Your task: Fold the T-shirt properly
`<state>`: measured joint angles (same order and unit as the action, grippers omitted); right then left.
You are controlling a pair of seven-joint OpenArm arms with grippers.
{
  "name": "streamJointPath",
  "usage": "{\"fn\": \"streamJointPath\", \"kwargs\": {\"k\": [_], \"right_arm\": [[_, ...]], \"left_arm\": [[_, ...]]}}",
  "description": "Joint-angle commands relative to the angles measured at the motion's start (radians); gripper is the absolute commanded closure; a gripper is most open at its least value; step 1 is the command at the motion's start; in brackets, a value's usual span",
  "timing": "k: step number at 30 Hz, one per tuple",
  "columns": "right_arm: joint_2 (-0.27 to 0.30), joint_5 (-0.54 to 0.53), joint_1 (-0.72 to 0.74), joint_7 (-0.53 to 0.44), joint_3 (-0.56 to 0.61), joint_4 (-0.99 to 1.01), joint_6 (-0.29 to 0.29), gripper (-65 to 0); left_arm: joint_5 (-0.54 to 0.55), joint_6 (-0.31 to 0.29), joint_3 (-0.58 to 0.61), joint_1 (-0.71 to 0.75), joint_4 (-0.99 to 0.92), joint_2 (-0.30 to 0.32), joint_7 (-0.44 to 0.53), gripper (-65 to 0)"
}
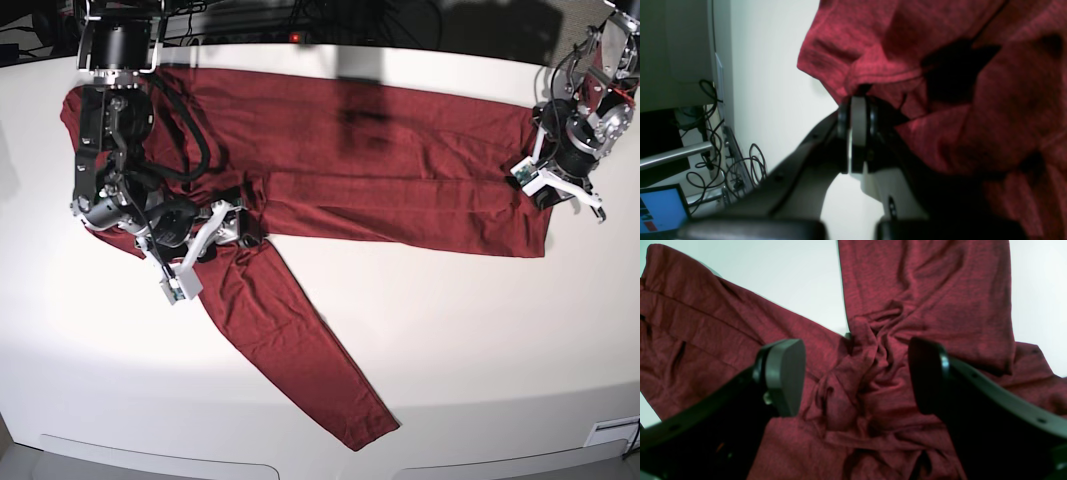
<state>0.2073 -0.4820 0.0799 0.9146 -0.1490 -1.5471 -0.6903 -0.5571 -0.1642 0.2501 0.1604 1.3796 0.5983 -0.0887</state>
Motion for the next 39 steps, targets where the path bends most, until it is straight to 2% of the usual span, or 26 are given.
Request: {"fn": "streamJointPath", "kwargs": {"k": [1,2,5,7,13,22,27,36,39], "right_arm": [[0.006,-0.020,0.019,-0.019,-0.002,-0.020,-0.008,-47.0],[0.006,-0.019,0.019,-0.019,-0.002,-0.020,-0.008,-47.0],[0.006,-0.019,0.019,-0.019,-0.002,-0.020,-0.008,-47.0],[0.006,-0.019,0.019,-0.019,-0.002,-0.020,-0.008,-47.0],[0.006,-0.016,0.019,-0.019,-0.002,-0.020,-0.008,-47.0],[0.006,-0.016,0.019,-0.016,-0.002,-0.020,-0.008,-47.0],[0.006,-0.016,0.019,-0.016,-0.002,-0.020,-0.008,-47.0],[0.006,-0.017,0.020,-0.021,-0.002,-0.020,-0.008,-47.0],[0.006,-0.017,0.020,-0.021,-0.002,-0.020,-0.008,-47.0]], "left_arm": [[0.000,0.019,-0.006,-0.011,0.012,0.018,-0.002,0.0],[0.001,0.034,-0.006,-0.011,0.013,0.018,-0.016,0.0],[0.011,0.136,-0.006,-0.006,0.020,0.023,-0.063,0.0],[0.010,0.169,-0.006,0.006,0.041,0.040,-0.076,0.0],[0.010,0.184,-0.006,0.096,0.164,0.105,-0.120,0.0],[0.005,0.191,-0.006,0.244,0.325,0.106,-0.263,0.0],[-0.079,0.192,-0.006,0.329,0.337,0.106,-0.296,0.0],[-0.097,0.192,-0.006,0.369,0.337,0.106,-0.306,0.0],[-0.093,0.192,-0.006,0.369,0.337,0.106,-0.278,0.0]]}}
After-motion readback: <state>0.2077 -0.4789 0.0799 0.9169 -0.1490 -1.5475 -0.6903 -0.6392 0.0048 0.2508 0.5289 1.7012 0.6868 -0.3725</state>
